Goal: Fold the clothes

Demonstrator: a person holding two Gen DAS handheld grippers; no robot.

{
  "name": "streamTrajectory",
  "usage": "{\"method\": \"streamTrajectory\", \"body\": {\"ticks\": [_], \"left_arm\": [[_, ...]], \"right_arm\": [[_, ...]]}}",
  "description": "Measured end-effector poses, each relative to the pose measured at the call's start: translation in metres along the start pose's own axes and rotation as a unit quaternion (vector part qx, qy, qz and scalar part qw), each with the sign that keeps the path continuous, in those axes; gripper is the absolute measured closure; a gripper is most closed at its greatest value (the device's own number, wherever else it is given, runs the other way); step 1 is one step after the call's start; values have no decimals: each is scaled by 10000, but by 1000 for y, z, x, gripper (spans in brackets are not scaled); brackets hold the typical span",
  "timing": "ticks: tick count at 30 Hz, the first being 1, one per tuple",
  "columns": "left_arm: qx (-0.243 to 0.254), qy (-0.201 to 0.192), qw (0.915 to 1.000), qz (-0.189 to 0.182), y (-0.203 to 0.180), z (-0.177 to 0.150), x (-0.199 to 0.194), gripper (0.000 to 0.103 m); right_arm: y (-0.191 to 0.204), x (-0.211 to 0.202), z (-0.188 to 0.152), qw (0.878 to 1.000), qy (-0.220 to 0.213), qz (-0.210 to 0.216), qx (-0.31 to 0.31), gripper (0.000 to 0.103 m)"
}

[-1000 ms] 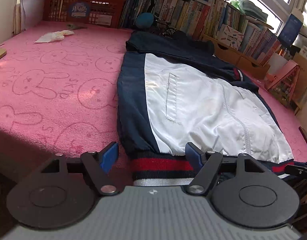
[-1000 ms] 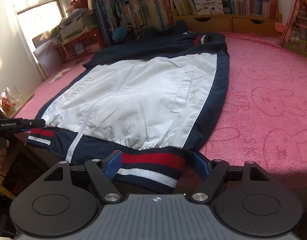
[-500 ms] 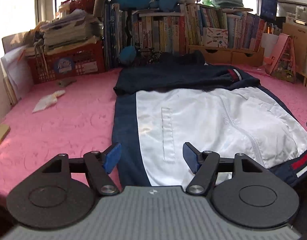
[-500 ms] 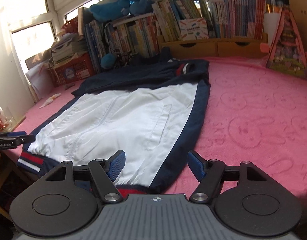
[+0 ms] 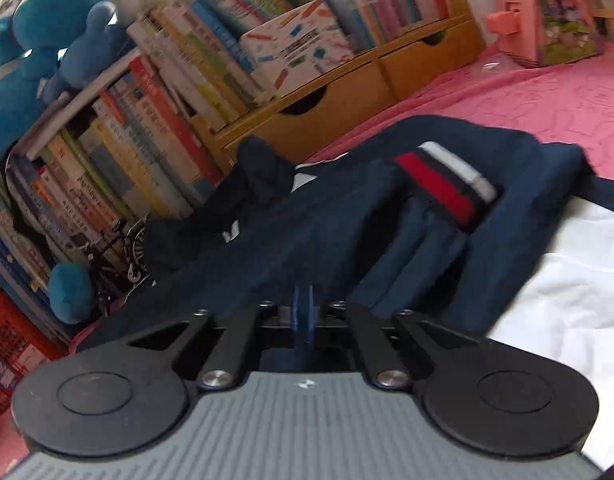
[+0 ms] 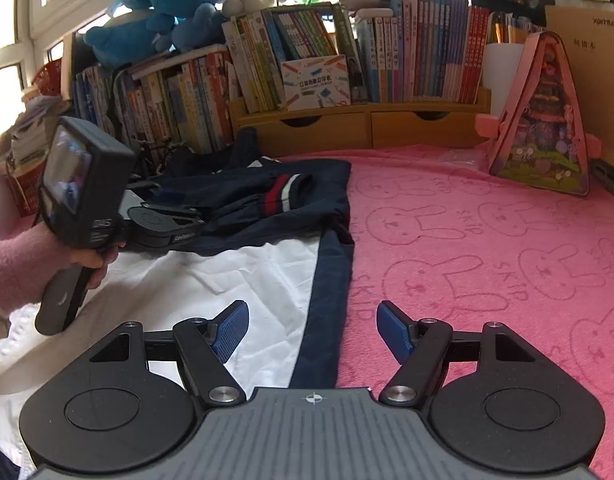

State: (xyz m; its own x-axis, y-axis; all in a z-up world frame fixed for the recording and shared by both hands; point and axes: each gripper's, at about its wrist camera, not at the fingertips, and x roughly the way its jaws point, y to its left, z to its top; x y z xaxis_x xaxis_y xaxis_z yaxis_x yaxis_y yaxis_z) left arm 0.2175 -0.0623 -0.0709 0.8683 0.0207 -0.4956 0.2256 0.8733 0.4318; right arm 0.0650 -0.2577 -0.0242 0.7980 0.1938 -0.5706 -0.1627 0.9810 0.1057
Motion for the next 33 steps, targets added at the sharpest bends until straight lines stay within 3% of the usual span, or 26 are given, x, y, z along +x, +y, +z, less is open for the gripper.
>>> {"method": "streamTrajectory", "body": {"ticks": [2, 5, 8, 10, 12, 13, 16, 20, 22, 24, 25, 28, 30, 33], "left_arm": [[-379, -147, 9986, 337, 45, -7, -4, 103], [-795, -134, 9852, 1515, 149, -19, -20, 103], [-1291, 60, 9804, 1486, 228, -42, -52, 103], [-1068, -201, 9898, 916, 214, -49, -71, 97], [-1038, -288, 9942, -55, 186, -48, -73, 60], [-989, -277, 9934, -505, 165, -45, -65, 53], [-549, -241, 9906, -1228, 96, -34, -35, 51], [-122, -260, 9888, -1464, 30, -15, -4, 49], [-70, -199, 9904, -1369, 12, -6, 7, 41], [-76, -107, 9927, -1201, -1, 1, 17, 40], [-124, -63, 9928, -1191, -5, 4, 20, 40], [-487, 41, 9862, -1580, 0, 6, 18, 52], [-551, 7, 9808, -1869, 5, 4, 11, 54], [-537, -51, 9842, -1685, 22, -4, -2, 52]], "right_arm": [[-3, 8, 8, 9998, 2, -84, -207, 31], [12, 34, 27, 9968, 34, -19, -803, 31], [44, 64, 47, 9896, -60, 61, -1434, 31], [67, 78, 57, 9845, -251, 83, -1733, 31], [71, 83, 62, 9895, -295, 75, -1412, 31], [73, 86, 65, 9917, -316, 70, -1244, 31], [61, 87, 58, 9971, -72, 40, -755, 31], [44, 76, 44, 9960, 37, -383, -810, 30], [37, 73, 37, 9954, 121, -490, -814, 29], [30, 73, 31, 9955, 201, -528, -761, 29], [28, 73, 29, 9957, 223, -531, -726, 29], [26, 73, 24, 9966, 209, -444, -661, 29], [25, 73, 22, 9970, 167, -395, -649, 29], [26, 77, 27, 9970, 48, -401, -667, 29]]}}
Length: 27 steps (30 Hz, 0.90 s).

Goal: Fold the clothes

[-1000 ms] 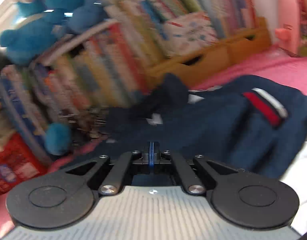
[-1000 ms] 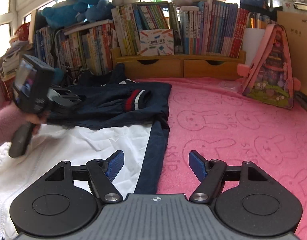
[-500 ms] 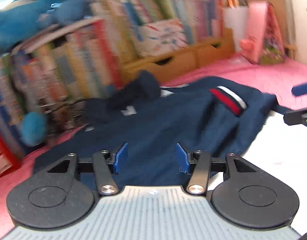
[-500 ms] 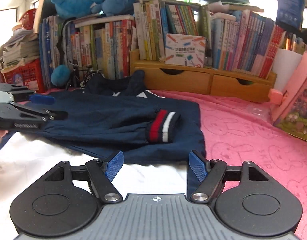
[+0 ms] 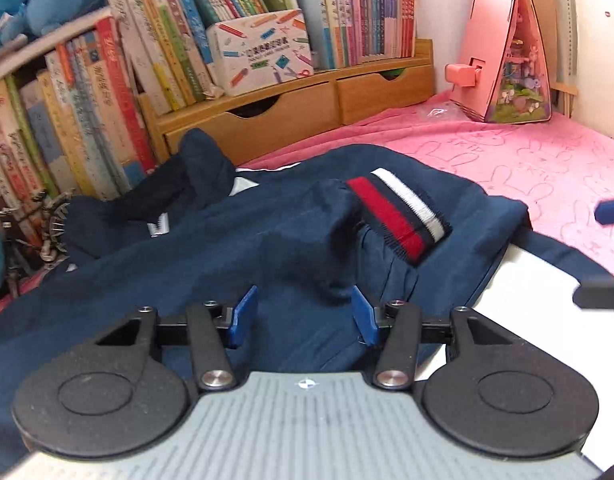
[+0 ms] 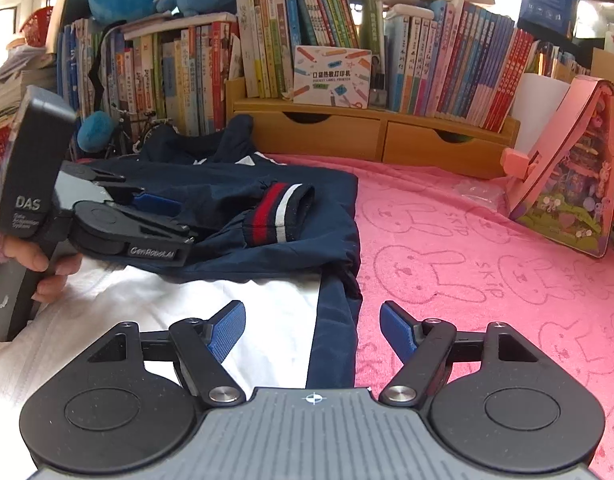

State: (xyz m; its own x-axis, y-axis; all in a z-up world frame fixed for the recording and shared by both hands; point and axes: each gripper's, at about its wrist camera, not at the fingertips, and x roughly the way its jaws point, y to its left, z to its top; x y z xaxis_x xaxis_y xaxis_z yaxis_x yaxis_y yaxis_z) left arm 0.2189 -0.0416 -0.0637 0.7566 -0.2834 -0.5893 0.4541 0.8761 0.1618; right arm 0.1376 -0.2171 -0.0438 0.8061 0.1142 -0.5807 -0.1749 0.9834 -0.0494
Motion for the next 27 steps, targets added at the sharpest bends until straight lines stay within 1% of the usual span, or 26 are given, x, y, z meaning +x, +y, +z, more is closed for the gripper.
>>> {"method": "streamTrajectory", "body": {"ticks": [2, 4, 5, 6, 8, 9, 10, 11, 12, 13, 14, 15, 16, 17, 18, 19, 20, 21, 22, 23, 25, 26, 27], "left_arm": [[-218, -111, 9996, 148, 20, -8, -22, 50], [-464, -194, 9978, 425, 48, -18, -46, 45], [-536, -191, 9960, 693, 66, -26, -56, 43], [-560, -136, 9928, 1054, 83, -34, -65, 43], [-574, 163, 9843, 1663, 110, -50, -69, 43], [-641, 373, 9791, 1895, 124, -59, -69, 43], [-734, 552, 9752, 2014, 135, -68, -69, 42], [-820, 717, 9730, 2034, 144, -78, -71, 41], [-907, 828, 9708, 2060, 152, -87, -74, 40], [-973, 845, 9695, 2084, 160, -93, -81, 41], [-1001, 866, 9689, 2091, 164, -96, -89, 41], [-1079, 844, 9689, 2059, 170, -98, -97, 43], [-1286, 705, 9698, 1951, 178, -98, -105, 44], [-1559, 500, 9694, 1827, 190, -96, -112, 43], [-1830, 295, 9678, 1700, 201, -94, -118, 39], [-2100, 154, 9639, 1629, 214, -91, -121, 35], [-2345, 146, 9580, 1646, 230, -86, -116, 31], [-2528, 180, 9537, 1623, 245, -83, -107, 31], [-2689, 245, 9498, 1578, 258, -80, -95, 31], [-2861, 306, 9457, 1515, 270, -79, -83, 29], [-3242, 391, 9362, 1295, 289, -80, -60, 23], [-3431, 455, 9313, 1135, 296, -80, -49, 22], [-3630, 532, 9252, 966, 303, -81, -37, 19]], "right_arm": [[1, 5, 8, 9999, -108, 28, -15, 29], [7, 14, 19, 9996, -213, 141, -77, 30], [13, 21, 26, 9993, -268, 201, -133, 31], [19, 27, 32, 9990, -323, 261, -190, 35], [33, 42, 44, 9977, -406, 437, -318, 37], [40, 54, 49, 9974, -318, 546, -345, 40], [46, 66, 53, 9969, -226, 654, -371, 44], [53, 77, 57, 9962, -133, 762, -397, 46], [56, 93, 59, 9966, 149, 699, -416, 50], [55, 107, 59, 9966, 442, 548, -436, 54], [52, 108, 60, 9965, 491, 518, -435, 54], [49, 109, 61, 9964, 530, 493, -434, 54], [46, 109, 62, 9963, 569, 468, -433, 54], [39, 101, 67, 9969, 390, 547, -399, 54], [32, 91, 72, 9971, 201, 631, -364, 49], [24, 82, 78, 9969, 13, 714, -328, 36], [16, 81, 85, 9976, -89, 638, -251, 28], [3, 88, 94, 9986, -106, 517, -73, 23], [-9, 95, 102, 9991, -120, 393, 109, 23], [-19, 105, 108, 9984, -25, 447, 342, 23], [-40, 133, 117, 9934, 261, 681, 881, 23], [-48, 145, 117, 9908, 341, 769, 1056, 23], [-51, 155, 118, 9901, 382, 790, 1098, 22]]}}
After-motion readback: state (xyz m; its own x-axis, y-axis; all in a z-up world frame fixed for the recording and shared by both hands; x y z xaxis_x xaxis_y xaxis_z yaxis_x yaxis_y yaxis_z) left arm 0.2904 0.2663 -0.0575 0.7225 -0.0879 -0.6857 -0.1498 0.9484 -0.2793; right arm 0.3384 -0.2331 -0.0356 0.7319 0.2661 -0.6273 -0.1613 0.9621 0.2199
